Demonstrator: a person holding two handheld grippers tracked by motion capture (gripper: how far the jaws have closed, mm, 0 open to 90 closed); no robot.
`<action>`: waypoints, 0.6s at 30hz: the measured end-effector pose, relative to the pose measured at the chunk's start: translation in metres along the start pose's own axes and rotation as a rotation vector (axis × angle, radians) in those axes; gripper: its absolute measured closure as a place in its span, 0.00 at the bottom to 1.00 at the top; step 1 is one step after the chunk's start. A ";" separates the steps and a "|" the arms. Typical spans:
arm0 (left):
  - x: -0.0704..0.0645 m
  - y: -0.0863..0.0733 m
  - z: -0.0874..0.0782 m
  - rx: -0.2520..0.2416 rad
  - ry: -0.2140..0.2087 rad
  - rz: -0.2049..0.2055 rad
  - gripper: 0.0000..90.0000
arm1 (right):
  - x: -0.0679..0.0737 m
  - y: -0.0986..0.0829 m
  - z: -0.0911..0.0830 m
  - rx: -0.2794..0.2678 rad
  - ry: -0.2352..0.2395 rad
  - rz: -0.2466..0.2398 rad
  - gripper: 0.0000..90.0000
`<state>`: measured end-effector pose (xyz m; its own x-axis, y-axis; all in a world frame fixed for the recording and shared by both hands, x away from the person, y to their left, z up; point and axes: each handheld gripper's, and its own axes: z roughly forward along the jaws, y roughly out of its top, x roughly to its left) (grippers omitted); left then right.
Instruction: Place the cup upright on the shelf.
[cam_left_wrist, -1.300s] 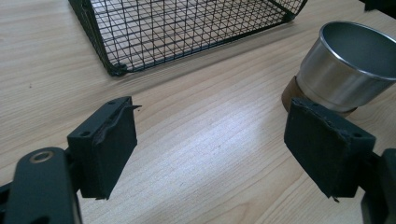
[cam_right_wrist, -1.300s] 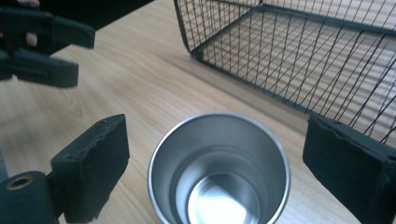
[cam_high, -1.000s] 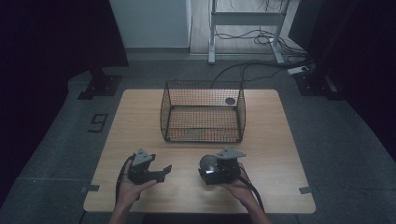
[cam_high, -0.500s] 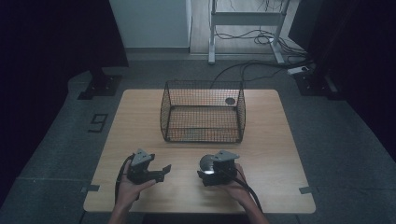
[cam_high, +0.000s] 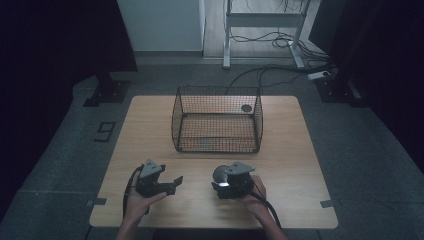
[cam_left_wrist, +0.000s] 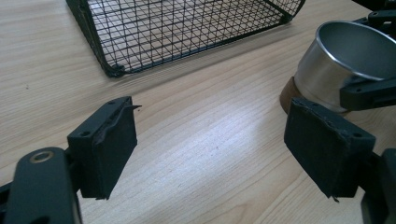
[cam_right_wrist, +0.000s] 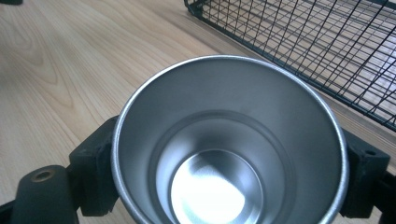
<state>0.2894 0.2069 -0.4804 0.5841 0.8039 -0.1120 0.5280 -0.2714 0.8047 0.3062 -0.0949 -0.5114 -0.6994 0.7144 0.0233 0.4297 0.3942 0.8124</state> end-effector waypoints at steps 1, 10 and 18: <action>0.001 0.000 0.000 -0.001 0.001 -0.001 0.19 | -0.001 0.001 -0.001 -0.007 0.003 0.007 0.16; 0.005 0.000 -0.005 -0.015 0.010 -0.011 0.19 | -0.004 0.010 -0.016 -0.051 0.048 0.011 0.16; 0.007 0.000 -0.008 -0.020 0.015 -0.018 0.19 | -0.003 0.018 -0.025 -0.077 0.063 0.002 0.16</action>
<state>0.2888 0.2172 -0.4762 0.5657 0.8162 -0.1178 0.5257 -0.2469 0.8140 0.3016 -0.1051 -0.4823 -0.7342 0.6762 0.0603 0.3879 0.3450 0.8547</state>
